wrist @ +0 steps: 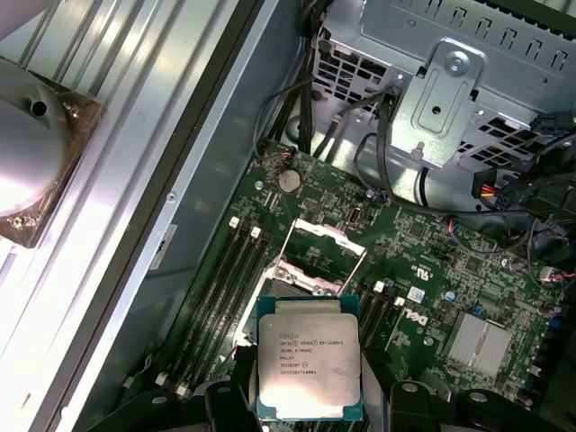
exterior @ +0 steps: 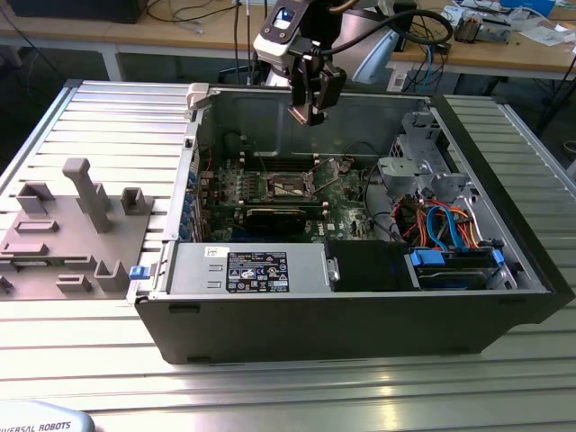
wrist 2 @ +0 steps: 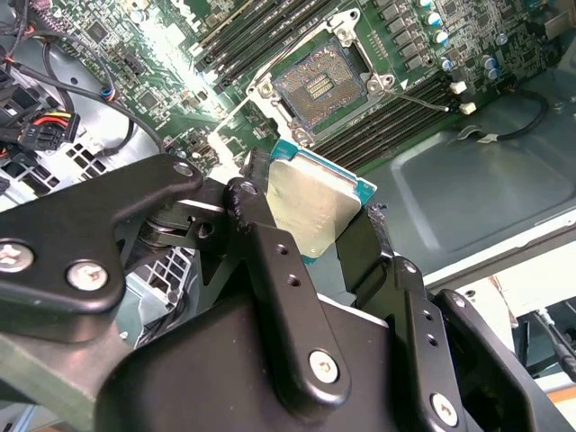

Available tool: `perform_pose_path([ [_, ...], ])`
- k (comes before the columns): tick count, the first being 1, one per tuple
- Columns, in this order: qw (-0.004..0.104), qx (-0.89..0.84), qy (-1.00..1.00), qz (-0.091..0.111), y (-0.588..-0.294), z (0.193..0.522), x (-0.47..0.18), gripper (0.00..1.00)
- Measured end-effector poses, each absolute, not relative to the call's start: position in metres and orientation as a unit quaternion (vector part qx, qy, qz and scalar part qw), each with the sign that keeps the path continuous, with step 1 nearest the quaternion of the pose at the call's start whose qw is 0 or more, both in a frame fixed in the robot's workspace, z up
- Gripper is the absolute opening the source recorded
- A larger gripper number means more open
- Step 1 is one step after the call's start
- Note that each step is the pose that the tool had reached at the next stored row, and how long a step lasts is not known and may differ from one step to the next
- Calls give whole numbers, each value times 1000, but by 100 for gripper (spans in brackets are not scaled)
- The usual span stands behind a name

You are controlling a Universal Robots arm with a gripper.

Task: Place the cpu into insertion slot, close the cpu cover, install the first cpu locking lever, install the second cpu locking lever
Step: 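Place the cpu into insertion slot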

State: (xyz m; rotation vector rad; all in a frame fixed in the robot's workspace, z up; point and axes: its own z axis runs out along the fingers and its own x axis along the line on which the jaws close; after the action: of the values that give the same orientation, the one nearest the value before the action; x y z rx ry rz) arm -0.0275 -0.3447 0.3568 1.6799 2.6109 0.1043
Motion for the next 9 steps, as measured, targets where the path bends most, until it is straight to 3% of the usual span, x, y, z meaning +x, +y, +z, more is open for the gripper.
perform_pose_path([
  [9, 18, 544, 838, 33, -345, 357, -27, 54],
])
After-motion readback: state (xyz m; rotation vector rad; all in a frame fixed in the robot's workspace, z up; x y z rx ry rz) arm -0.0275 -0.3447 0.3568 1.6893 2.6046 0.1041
